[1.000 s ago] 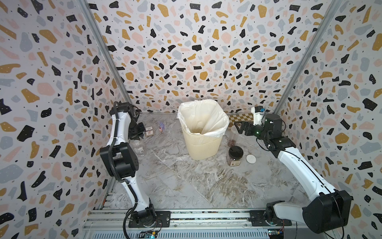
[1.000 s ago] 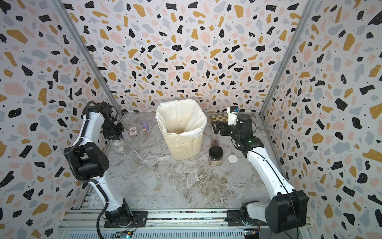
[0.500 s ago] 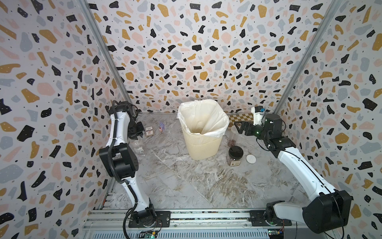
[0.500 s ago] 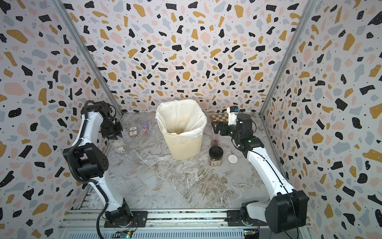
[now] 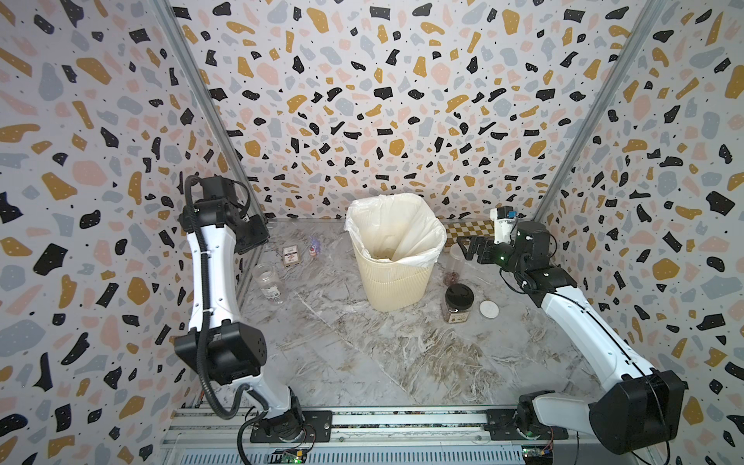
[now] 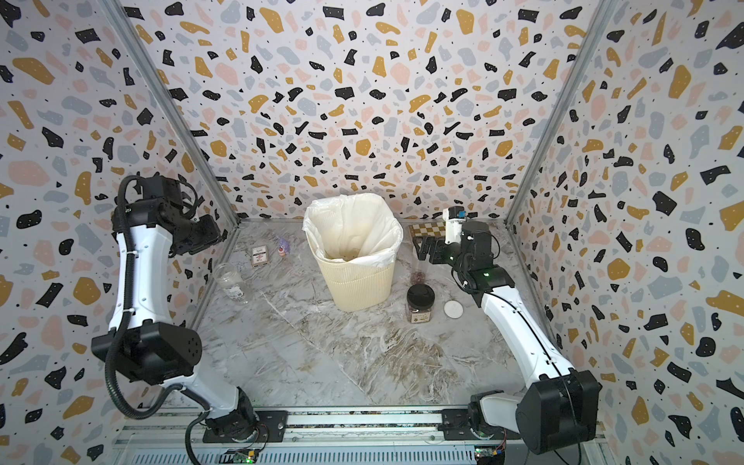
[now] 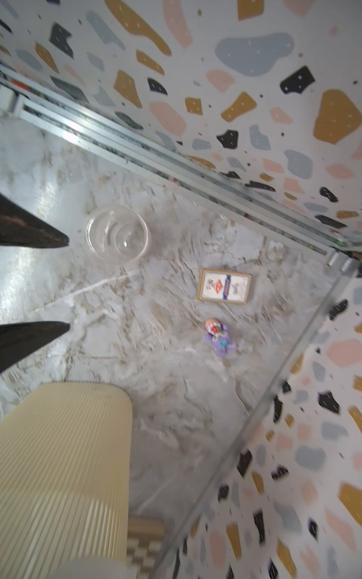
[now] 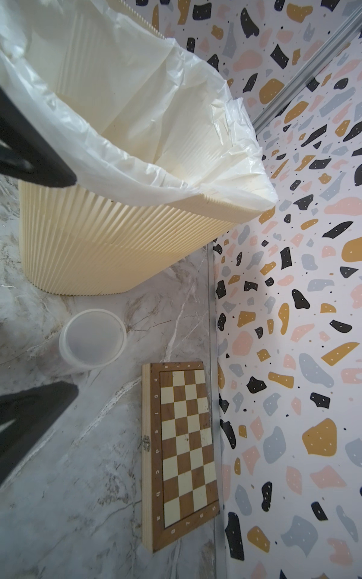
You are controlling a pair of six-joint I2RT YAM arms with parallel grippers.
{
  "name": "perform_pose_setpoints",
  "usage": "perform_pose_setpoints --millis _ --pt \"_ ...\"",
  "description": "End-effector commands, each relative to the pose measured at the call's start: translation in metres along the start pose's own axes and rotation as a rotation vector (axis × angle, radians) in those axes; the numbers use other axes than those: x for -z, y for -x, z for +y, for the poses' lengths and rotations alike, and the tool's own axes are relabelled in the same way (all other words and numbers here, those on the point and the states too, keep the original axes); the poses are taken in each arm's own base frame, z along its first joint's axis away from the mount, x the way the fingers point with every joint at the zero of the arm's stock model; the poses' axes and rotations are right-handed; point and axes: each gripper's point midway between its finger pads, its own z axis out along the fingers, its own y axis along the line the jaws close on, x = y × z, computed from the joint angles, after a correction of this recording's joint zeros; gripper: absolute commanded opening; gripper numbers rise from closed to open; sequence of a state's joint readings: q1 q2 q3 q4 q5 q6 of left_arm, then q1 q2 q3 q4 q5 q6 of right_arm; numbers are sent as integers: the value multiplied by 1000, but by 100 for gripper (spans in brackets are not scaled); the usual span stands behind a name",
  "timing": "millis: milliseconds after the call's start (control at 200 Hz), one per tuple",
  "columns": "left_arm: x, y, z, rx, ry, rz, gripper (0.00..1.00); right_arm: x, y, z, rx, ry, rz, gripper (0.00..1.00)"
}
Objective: Empty the moldy dried flower tea in the jars
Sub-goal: Pick up the jar from the center of the board.
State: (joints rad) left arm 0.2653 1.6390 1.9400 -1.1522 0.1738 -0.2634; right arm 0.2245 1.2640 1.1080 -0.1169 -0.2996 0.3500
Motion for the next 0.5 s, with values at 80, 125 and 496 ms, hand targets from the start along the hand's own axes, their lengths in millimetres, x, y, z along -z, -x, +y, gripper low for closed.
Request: perform_pose_setpoints --millis 80,125,496 --pt "12 -12 -56 30 -302 -82 40 14 -1 -8 8 -73 34 97" --pt "10 -23 -65 30 -347 -77 41 15 -8 -11 9 -87 57 97" --pt "-15 -111 -89 -15 -480 -18 56 11 -99 -18 63 -160 350 100"
